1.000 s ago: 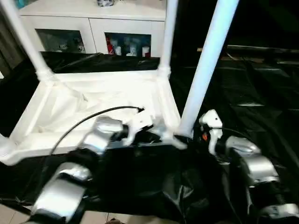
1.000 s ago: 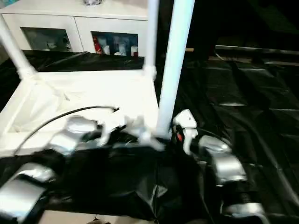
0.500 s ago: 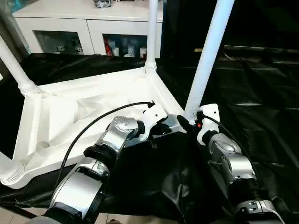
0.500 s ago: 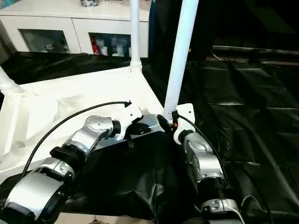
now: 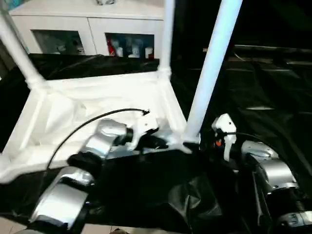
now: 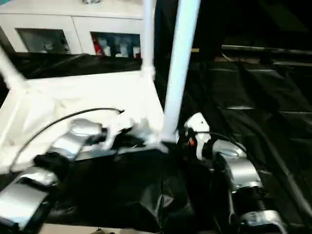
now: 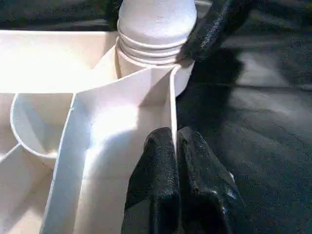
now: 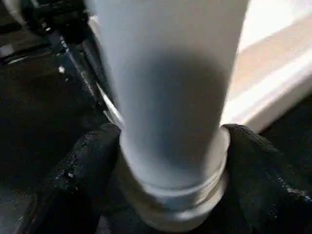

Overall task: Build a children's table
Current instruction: Rotate leg to tighten

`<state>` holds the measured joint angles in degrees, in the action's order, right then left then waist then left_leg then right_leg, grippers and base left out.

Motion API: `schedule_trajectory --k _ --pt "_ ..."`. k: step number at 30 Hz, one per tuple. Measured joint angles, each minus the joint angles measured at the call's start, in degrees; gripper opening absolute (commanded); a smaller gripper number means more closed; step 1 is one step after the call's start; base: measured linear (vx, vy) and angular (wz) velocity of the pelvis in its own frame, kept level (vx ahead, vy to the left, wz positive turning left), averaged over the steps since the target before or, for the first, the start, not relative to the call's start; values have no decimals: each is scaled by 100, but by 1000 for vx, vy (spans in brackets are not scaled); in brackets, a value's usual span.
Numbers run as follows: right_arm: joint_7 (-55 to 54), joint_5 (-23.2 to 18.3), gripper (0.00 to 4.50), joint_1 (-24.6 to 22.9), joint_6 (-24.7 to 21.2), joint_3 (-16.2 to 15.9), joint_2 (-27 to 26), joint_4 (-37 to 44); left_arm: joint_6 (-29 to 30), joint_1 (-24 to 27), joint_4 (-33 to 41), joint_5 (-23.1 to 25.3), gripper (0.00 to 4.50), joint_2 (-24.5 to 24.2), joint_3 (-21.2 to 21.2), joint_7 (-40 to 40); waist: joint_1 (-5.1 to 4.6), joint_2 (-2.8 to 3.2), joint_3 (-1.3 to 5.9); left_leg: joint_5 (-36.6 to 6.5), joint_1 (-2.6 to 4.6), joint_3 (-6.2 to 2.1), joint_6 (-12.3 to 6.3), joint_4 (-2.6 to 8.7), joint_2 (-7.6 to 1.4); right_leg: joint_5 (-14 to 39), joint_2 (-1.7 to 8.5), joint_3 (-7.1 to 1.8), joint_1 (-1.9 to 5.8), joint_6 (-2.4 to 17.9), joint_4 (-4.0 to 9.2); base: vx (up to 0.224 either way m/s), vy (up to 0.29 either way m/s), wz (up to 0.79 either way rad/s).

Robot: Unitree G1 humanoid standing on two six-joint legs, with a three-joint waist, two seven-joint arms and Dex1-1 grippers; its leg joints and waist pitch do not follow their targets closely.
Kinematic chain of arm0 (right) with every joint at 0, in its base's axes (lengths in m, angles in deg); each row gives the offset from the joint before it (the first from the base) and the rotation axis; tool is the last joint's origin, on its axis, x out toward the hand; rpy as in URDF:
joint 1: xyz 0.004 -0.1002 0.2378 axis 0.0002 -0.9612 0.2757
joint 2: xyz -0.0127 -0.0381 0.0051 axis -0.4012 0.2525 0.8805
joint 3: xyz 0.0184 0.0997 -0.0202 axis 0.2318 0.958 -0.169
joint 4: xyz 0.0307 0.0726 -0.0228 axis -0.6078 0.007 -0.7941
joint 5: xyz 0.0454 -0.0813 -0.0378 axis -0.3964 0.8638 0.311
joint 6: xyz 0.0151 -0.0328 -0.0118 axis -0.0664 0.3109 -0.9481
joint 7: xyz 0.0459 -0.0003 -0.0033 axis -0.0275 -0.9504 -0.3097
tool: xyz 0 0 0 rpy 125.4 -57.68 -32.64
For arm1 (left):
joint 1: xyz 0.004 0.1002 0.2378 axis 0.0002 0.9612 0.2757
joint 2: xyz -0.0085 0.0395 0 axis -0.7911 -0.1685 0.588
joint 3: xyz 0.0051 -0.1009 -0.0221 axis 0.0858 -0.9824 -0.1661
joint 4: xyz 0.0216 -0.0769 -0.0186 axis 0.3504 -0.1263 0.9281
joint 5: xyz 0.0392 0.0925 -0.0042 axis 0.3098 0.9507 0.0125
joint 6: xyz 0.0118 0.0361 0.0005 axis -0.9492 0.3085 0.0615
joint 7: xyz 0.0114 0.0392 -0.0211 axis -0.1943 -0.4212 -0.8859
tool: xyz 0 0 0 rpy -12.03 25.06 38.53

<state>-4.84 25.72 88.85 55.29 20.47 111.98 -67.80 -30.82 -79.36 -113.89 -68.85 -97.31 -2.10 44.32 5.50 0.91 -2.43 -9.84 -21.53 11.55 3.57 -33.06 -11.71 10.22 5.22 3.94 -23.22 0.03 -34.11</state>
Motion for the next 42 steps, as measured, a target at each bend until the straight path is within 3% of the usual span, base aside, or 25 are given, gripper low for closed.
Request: schedule_trajectory --k 7,8,12,17,27,33,34,35,38,39,42 --pt "286 13 338 73 113 -90 41 -31 1 22 55 -38 0 -79 22 192 27 -10 -6 0 -3 3 0 -14 0 -3 3 -5 4 3 -5 0 0 0" --pt "314 11 311 73 113 -92 41 -31 2 22 56 -40 0 -79 22 193 27 -10 -6 0 -3 3 0 -14 0 -3 3 -4 4 3 -6 0 0 0" --pt "357 6 278 73 111 -92 46 -31 16 25 74 -44 0 -80 22 197 28 -10 -6 0 -5 3 0 -14 -2 -2 2 -2 3 3 -6 0 0 0" --pt "272 1 273 37 110 -81 42 -14 15 28 69 -35 0 -56 23 99 30 -10 -6 0 -5 3 0 -15 -2 -3 3 -2 2 3 -6 0 0 0" --pt "-3174 326 272 221 153 730 -1298 -612 14 -505 -860 363 0 820 -95 -2314 -93 -31 -12 0 8 0 1 -34 4 -8 4 -12 14 7 -7 0 0 0" --pt "-3880 486 272 403 186 789 -1607 -801 121 -533 -942 382 0 1021 -141 -2778 -165 -9 1 0 21 -1 1 -16 7 -7 4 -11 21 6 -6 0 0 0" --pt "-3863 498 328 397 240 791 -1609 -814 111 -558 -992 381 0 1031 -151 -2775 -166 -7 3 0 21 -1 1 -16 7 -7 4 -10 22 5 -5 0 0 0" --pt "-3829 497 342 386 276 812 -1608 -813 94 -588 -1049 381 0 1040 -157 -2756 -166 -6 3 0 21 -1 1 -16 7 -7 4 -11 23 5 -2 0 0 0" --pt "-3598 497 348 343 322 817 -1535 -790 59 -604 -1079 381 0 1046 -160 -2669 -161 -5 3 -1 19 -1 -1 -16 10 -7 5 -11 27 4 5 0 0 0" --pt "-3436 496 378 315 350 799 -1437 -771 46 -607 -1078 377 0 1039 -160 -2596 -150 -4 3 -2 17 -1 -3 -16 10 -6 6 -11 27 4 6 0 0 0" --pt "-2695 409 378 230 347 626 -1073 -672 -12 -601 -1040 358 0 920 -135 -2239 -142 1 0 -4 16 -1 -5 -11 9 -5 6 -9 24 2 6 0 0 0"
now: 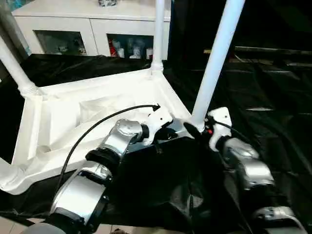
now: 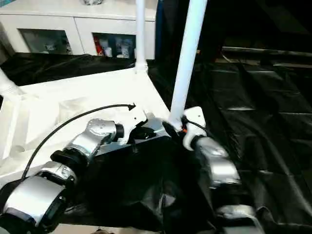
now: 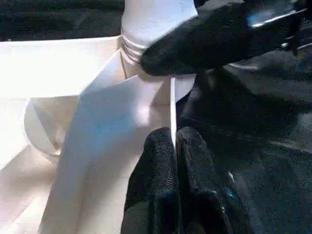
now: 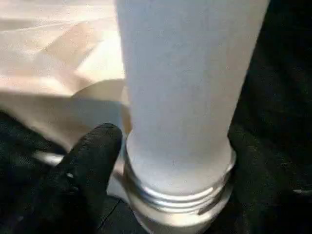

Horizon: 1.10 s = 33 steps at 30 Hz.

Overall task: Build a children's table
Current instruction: Rotate leg to tighten

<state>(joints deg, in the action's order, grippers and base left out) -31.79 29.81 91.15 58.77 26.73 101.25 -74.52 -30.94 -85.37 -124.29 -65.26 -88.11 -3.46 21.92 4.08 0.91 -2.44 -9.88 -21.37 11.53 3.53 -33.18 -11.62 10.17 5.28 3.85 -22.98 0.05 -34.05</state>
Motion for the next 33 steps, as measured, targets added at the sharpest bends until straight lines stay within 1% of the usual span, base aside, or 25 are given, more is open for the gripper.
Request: schedule_trajectory --k 2,6,9,11,12,15,17,18,20,21,22,24,26,29,32,33 --pt "638 -107 378 -69 -81 -115 306 133 -76 35 69 -15 0 -135 26 378 9 8 -5 0 -1 0 0 2 -2 0 -2 3 -2 0 -1 0 0 0" --pt "1821 -210 378 -215 -205 -356 906 446 -149 215 322 -145 0 -407 62 1175 65 11 -7 0 -3 2 0 1 -6 0 -3 4 -7 0 -3 0 0 0" --pt "2405 -295 378 -238 -257 -510 1112 596 -140 361 570 -275 0 -622 120 1766 99 10 -8 1 -4 3 0 0 -10 0 -4 5 -10 0 -9 0 0 0" --pt "2646 -349 378 -235 -286 -601 1149 648 -138 434 692 -312 0 -713 150 2023 115 10 -8 1 -5 3 0 -3 -11 0 -4 6 -10 0 -10 0 0 0" --pt "2804 -389 378 -230 -316 -676 1187 667 -109 481 804 -338 0 -804 170 2209 138 10 -8 1 -9 4 0 -3 -11 0 -3 6 -10 0 -10 0 0 0" --pt "3019 -413 378 -217 -327 -722 1263 675 -55 544 934 -411 0 -916 225 2475 181 2 -13 1 -14 5 0 -14 -11 0 -2 4 -9 1 -10 0 0 0" --pt "3044 -413 378 -201 -324 -739 1263 675 -38 566 998 -417 0 -942 227 2494 182 -2 -16 1 -15 5 0 -18 -11 0 -2 3 -9 1 -10 0 0 0" --pt "3052 -411 363 -196 -321 -745 1264 675 -33 579 1030 -417 0 -950 229 2497 180 -5 -17 1 -15 5 0 -19 -11 0 -2 3 -9 1 -10 0 0 0" --pt "3088 -406 363 -196 -318 -761 1262 675 -27 596 1046 -417 0 -955 228 2497 177 -7 -19 1 -15 6 0 -18 -12 0 -2 4 -10 1 -11 0 0 0" --pt "3106 -406 350 -197 -317 -771 1260 675 -20 626 1094 -417 0 -965 227 2496 176 -7 -19 1 -15 6 0 -17 -12 0 -2 4 -10 1 -11 0 0 0" --pt "3117 -406 350 -196 -317 -775 1259 675 -16 637 1114 -417 0 -969 227 2496 176 -7 -19 1 -15 6 0 -16 -13 0 -2 5 -11 1 -11 0 0 0" --pt "3138 -413 327 -195 -317 -788 1259 675 -5 647 1136 -417 0 -975 227 2495 176 -7 -19 1 -15 5 0 -16 -13 0 -2 5 -11 0 -11 0 0 0" --pt "3148 -420 327 -195 -317 -806 1258 681 15 657 1159 -417 0 -980 227 2491 171 -8 -19 1 -16 6 0 -16 -13 0 -2 5 -11 0 -11 0 0 0" --pt "3080 -417 295 -227 -334 -798 1228 717 18 662 1167 -417 0 -978 228 2434 169 -9 -20 1 -15 6 0 -17 -13 0 -2 5 -11 0 -12 0 0 0" --pt "2768 -393 282 -298 -344 -735 1114 756 -47 656 1109 -385 0 -911 229 2183 168 -9 -20 1 -14 5 0 -20 -13 0 -2 4 -10 1 -16 0 0 0" --pt "2450 -340 277 -342 -342 -651 988 741 -105 608 985 -324 0 -841 215 1922 167 -9 -20 1 -11 5 1 -20 -13 0 -2 4 -8 1 -17 0 0 0"
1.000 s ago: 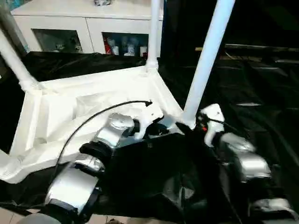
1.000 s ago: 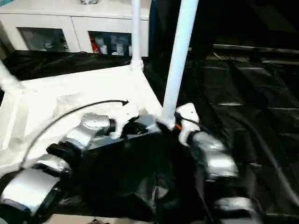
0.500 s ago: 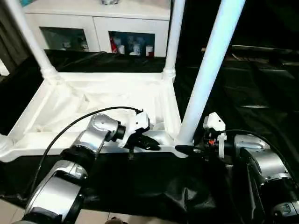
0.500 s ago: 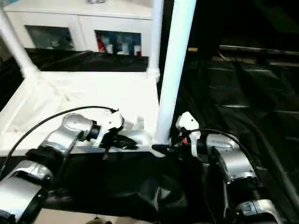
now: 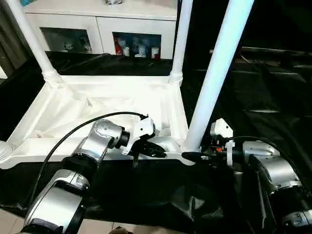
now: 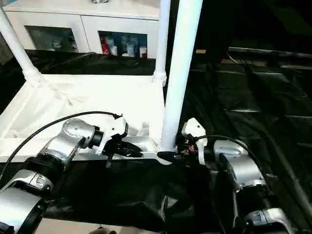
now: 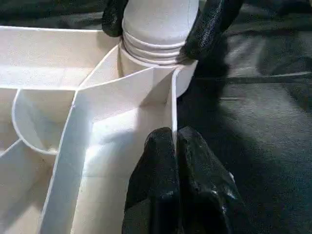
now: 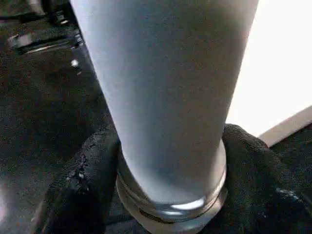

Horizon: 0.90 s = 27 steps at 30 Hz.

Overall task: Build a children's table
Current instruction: Rotate leg to tighten

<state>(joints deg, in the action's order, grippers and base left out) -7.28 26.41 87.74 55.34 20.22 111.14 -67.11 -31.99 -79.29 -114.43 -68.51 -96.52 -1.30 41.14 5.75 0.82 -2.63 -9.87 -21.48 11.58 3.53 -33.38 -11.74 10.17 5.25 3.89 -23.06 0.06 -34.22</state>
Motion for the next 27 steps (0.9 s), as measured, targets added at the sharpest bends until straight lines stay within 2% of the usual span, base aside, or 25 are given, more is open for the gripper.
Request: schedule_trajectory --k 6,10,13,15,17,20,22,27 --pt "-2153 211 274 42 15 515 -875 -294 75 -414 -706 241 0 565 -120 -1485 -83 0 2 0 10 -1 0 -14 7 -2 2 -10 15 3 9 0 0 0" --pt "-3604 355 274 374 -13 827 -1407 -693 243 -635 -1068 326 0 1054 -199 -2500 -141 11 8 0 17 -2 0 -16 12 -6 4 -15 21 6 10 0 0 0" --pt "-4291 536 274 689 41 877 -1602 -1059 277 -756 -1322 330 0 1299 -261 -3032 -200 46 26 0 16 -5 0 -7 16 -9 4 -14 22 7 11 0 0 0" --pt "-4302 595 274 678 162 876 -1612 -1090 276 -758 -1331 329 0 1310 -283 -3038 -197 66 34 0 17 -7 0 7 17 -8 4 -11 23 6 11 0 0 0" --pt "-4240 594 329 656 251 878 -1604 -1087 265 -758 -1331 328 0 1297 -298 -2978 -194 71 35 0 18 -8 0 19 17 -8 4 -8 21 5 11 0 0 0" --pt "-3801 535 345 593 291 883 -1518 -1038 219 -758 -1328 325 0 1199 -327 -2754 -212 71 34 0 15 -10 1 22 16 -8 2 -6 17 4 11 0 0 0" --pt "-3292 453 375 537 307 812 -1339 -984 151 -757 -1316 318 0 1049 -327 -2430 -221 69 31 0 11 -10 1 24 15 -8 2 -3 13 4 11 0 0 0" --pt "-1715 209 375 347 231 449 -602 -644 -57 -603 -1072 196 0 659 -219 -1420 -207 66 23 1 -6 -10 -1 20 10 -6 0 0 1 2 15 0 0 0"
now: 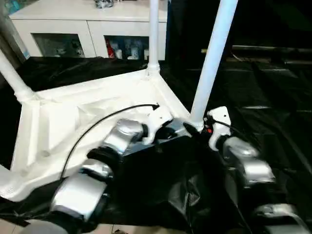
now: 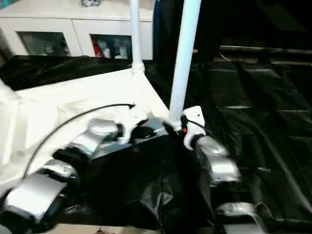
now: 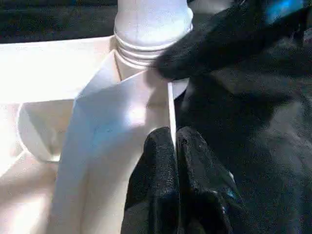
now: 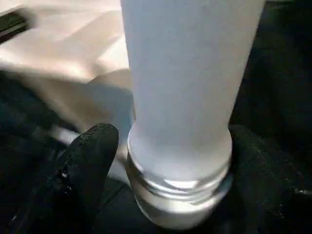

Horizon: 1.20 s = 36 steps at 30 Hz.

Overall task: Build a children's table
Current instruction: Rotate leg to tighten

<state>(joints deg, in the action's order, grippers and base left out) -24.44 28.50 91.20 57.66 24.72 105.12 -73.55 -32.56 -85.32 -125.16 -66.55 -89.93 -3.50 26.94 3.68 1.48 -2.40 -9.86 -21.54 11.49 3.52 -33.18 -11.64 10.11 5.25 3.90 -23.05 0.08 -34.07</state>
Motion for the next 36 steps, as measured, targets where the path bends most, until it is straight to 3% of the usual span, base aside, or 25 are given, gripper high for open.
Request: schedule_trajectory --k 4,9,13,24,29,30,36 --pt "1175 -121 375 -117 -79 -266 559 374 -82 197 347 -140 0 -381 63 964 75 0 0 7 -47 0 -22 -25 -15 1 -4 10 -30 0 -4 0 0 0" --pt "2170 -216 375 -184 -96 -586 882 621 -83 349 629 -206 0 -656 186 1869 220 0 0 -9 -58 11 -22 -55 -16 0 4 5 -26 2 -7 0 0 0" --pt "2300 -207 375 -174 -79 -642 927 609 -83 408 710 -254 0 -714 223 1964 224 -5 -3 -11 -55 14 -24 -68 -15 -4 5 -2 -17 8 -7 0 0 0" --pt "2338 -214 278 -184 -105 -682 900 614 -62 437 773 -258 0 -677 222 1945 226 -6 -4 -11 -56 13 -25 -68 -16 -4 4 0 -18 8 -9 0 0 0" --pt "1580 -114 270 -222 -76 -483 664 481 -134 396 630 -173 0 -509 192 1234 211 -8 -3 -11 -49 12 -24 -68 -16 -5 4 0 -14 9 -11 0 0 0" --pt "971 -28 269 -156 -74 -322 424 303 -145 254 421 -57 0 -351 161 705 180 -8 -3 -10 -47 12 -24 -72 -14 -5 5 -2 -10 9 -13 0 0 0" --pt "-1168 60 268 83 -251 217 -412 -94 93 -47 -37 126 0 240 59 -722 62 -21 -4 -10 -39 10 -23 -71 -10 -7 5 -7 -5 5 -6 0 0 0"
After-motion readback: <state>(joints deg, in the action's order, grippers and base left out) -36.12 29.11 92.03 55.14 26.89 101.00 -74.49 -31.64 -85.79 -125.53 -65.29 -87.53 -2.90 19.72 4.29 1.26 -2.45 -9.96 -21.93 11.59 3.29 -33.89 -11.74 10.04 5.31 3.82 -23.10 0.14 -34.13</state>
